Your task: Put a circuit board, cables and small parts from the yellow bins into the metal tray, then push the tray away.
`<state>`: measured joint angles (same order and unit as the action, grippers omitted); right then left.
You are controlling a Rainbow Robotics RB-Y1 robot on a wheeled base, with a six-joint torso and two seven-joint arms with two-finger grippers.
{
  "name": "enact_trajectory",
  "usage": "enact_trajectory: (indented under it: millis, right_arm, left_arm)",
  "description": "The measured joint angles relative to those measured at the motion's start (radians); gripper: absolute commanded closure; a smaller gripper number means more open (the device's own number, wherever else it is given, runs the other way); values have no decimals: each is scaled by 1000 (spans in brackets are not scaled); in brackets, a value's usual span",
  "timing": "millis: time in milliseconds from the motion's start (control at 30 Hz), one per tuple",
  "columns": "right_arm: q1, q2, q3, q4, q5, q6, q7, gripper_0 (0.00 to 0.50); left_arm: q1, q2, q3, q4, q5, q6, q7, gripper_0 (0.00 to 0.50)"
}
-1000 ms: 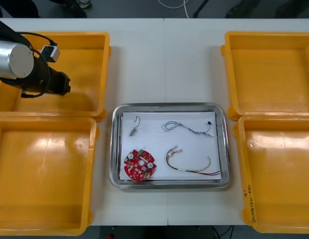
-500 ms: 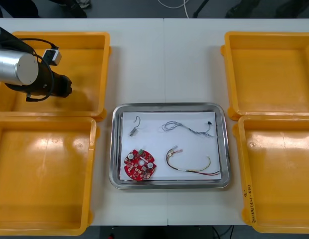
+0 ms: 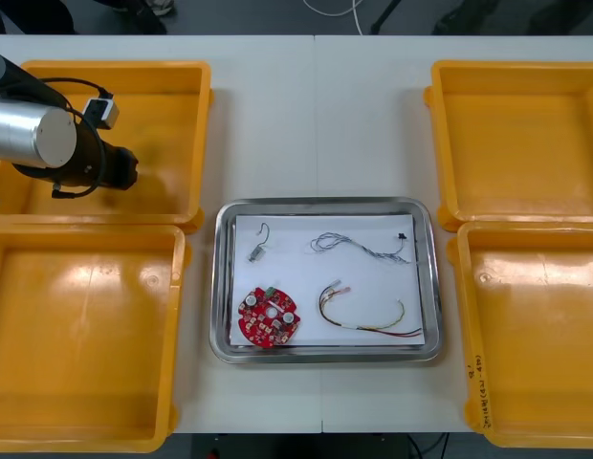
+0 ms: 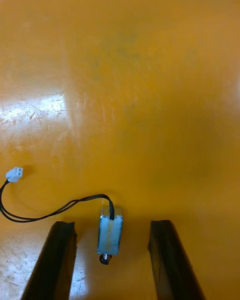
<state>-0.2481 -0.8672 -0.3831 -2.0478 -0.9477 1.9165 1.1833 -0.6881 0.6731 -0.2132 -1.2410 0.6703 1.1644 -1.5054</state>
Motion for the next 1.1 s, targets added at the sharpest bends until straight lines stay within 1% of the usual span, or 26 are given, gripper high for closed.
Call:
enact_trajectory:
  millis: [33,733,800,933,1100]
  right_arm:
    - [0,0,0,0,0,0,0,0]
    - [0,0,0,0,-1,0,0,0]
    - [0,0,0,0,-1,0,0,0]
    - [0,0,0,0,-2,0,0,0]
    - [0,0,0,0,-5,0,0,0]
  left_arm:
    - [0,0,0,0,0,0,0,497]
    - [0,0,0,0,0,2,0,500]
    - [-1,0,1,-2,0,23,0,500]
    - [-1,0,19,-28,-1,120,0,500]
    - [-1,0,74,-85,-9,229,0,500]
